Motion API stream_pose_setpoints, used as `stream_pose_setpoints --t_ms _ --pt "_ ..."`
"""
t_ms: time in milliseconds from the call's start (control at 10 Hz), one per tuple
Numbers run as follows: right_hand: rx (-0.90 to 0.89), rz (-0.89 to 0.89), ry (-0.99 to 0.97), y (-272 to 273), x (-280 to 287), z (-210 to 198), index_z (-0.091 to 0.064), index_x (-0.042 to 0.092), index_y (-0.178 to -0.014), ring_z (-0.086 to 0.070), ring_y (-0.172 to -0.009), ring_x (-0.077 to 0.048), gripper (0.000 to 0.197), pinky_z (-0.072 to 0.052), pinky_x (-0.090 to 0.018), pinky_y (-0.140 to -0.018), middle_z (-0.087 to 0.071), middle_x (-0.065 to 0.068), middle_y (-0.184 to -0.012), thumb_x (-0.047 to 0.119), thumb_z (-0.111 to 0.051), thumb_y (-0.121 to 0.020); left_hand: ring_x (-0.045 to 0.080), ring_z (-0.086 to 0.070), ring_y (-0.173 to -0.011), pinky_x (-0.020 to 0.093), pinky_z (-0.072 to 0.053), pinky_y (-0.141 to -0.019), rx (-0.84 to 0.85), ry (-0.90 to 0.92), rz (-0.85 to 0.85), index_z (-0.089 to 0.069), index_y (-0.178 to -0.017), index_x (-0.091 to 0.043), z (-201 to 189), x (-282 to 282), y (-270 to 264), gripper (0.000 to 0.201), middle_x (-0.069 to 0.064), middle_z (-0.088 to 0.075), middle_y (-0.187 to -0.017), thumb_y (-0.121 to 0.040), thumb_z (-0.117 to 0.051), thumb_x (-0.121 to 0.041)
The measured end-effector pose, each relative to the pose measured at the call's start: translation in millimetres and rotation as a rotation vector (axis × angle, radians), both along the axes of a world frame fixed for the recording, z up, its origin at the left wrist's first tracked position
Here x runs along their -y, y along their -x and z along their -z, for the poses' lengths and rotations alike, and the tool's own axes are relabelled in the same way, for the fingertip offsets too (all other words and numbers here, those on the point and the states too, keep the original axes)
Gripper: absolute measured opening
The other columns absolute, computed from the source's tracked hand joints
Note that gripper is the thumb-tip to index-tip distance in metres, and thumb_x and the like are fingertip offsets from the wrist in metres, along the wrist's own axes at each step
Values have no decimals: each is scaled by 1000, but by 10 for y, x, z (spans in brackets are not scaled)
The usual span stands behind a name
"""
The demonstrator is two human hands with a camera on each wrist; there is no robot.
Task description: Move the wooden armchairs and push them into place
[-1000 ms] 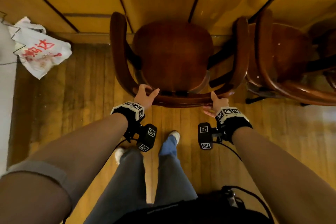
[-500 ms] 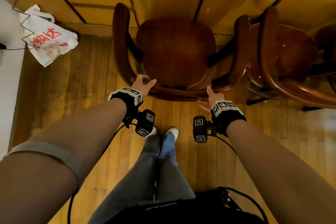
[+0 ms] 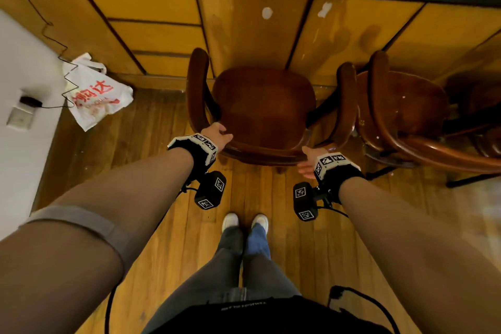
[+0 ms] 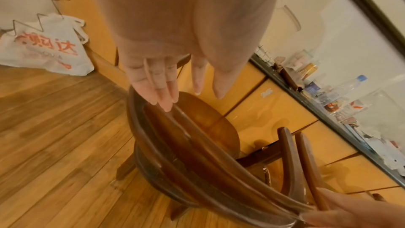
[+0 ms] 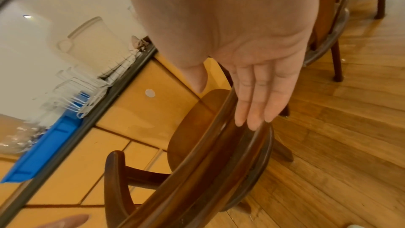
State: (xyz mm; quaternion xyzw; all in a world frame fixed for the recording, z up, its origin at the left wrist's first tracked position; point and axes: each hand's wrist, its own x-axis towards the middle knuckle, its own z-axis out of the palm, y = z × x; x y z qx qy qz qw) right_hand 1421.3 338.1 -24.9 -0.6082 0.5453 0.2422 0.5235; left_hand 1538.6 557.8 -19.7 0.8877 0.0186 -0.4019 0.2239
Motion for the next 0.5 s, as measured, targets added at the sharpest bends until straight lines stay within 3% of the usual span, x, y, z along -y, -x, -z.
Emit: stream_pose_setpoints --t_ms 100,200,300,500 --pt "15 -85 50 -102 -6 -164 -44 1 -138 -56 -61 -16 51 -49 -31 -61 -70 -14 -111 33 -44 -99 30 -53 -122 36 -43 -97 47 -18 76 -45 -137 -15 -203 38 -51 46 11 -51 -138 -97 -47 -38" --pt "53 -162 85 -246 -6 -328 -45 -2 -137 -64 -82 -21 51 -51 -36 -90 -66 -13 -122 31 -45 -99 30 -49 -127 37 -42 -103 103 -46 174 -43 -139 -14 -381 108 -101 48 12 -45 -144 -98 -45 -38" --pt "41 -285 149 -339 18 -453 -46 1 -136 -55 -122 -30 52 -44 -44 -106 -58 -13 -134 36 -46 -97 32 -47 -129 39 -41 -106 141 -77 282 -40 -144 -16 -578 168 -94 50 14 -35 -150 -99 -41 -40" --pt "-7 -499 304 -437 37 -547 -41 5 -142 -43 -135 -32 53 -36 -38 -108 -43 -15 -148 37 -38 -101 28 -50 -128 36 -44 -104 189 -30 400 -47 -141 -19 -739 211 -57 45 7 -42 -148 -100 -41 -35"
